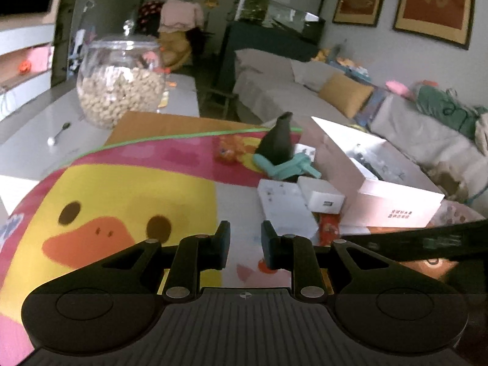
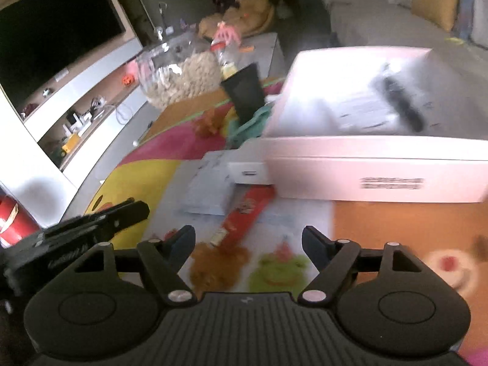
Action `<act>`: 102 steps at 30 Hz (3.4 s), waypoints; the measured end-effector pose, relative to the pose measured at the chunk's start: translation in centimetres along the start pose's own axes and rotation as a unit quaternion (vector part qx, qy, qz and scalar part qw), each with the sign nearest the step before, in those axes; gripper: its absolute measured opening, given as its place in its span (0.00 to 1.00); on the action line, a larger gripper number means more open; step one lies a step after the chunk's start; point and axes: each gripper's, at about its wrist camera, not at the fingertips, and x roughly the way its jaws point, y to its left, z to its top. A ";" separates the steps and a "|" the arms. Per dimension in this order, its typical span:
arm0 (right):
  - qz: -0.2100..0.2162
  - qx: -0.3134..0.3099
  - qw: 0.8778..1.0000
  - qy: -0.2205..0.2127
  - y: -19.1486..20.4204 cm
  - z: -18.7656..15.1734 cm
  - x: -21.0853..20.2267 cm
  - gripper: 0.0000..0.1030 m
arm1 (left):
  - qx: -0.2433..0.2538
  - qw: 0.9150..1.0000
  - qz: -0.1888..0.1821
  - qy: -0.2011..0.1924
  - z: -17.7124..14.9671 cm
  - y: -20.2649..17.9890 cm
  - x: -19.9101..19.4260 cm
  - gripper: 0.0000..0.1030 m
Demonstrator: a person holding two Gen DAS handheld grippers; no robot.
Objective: Organize rigid objects
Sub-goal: 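Carry both items over the pink box and open both grippers to drop them, then reach to the white square charger and grasp it with the left gripper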
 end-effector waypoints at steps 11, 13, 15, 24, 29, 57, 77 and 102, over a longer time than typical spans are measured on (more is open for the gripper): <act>-0.084 -0.135 0.987 -0.008 3.5 -3.0 -0.6 0.23 | -0.002 1.000 0.000 -0.002 -0.1 0.2 -0.6 0.23; -0.083 -0.127 0.988 -0.011 1.8 -4.1 -2.5 0.23 | 0.005 1.000 -0.005 0.002 -0.2 -0.5 -0.4 0.23; -0.091 -0.121 0.988 -0.016 0.4 -5.0 -4.2 0.23 | 0.017 1.000 -0.010 0.005 -0.2 -1.3 0.0 0.23; -0.109 -0.055 0.990 -0.064 -5.5 -7.4 -8.4 0.41 | 0.087 0.996 -0.033 0.002 0.7 -6.4 2.5 0.24; -0.107 -0.039 0.990 -0.081 -6.1 -8.1 -8.5 0.58 | 0.160 0.987 0.008 0.000 0.2 -9.0 4.5 0.24; -0.091 -0.032 0.991 -0.088 -6.2 -8.5 -8.6 0.65 | 0.184 0.978 -0.026 0.098 6.5 -7.6 14.3 0.21; -0.088 -0.032 0.992 -0.086 -6.0 -8.5 -8.3 0.69 | 0.165 0.983 -0.068 0.031 -0.5 -8.9 -2.3 0.25; -0.080 -0.025 0.992 -0.090 -6.4 -8.5 -8.4 0.70 | 0.228 0.974 0.019 0.009 -4.7 -11.9 0.0 0.54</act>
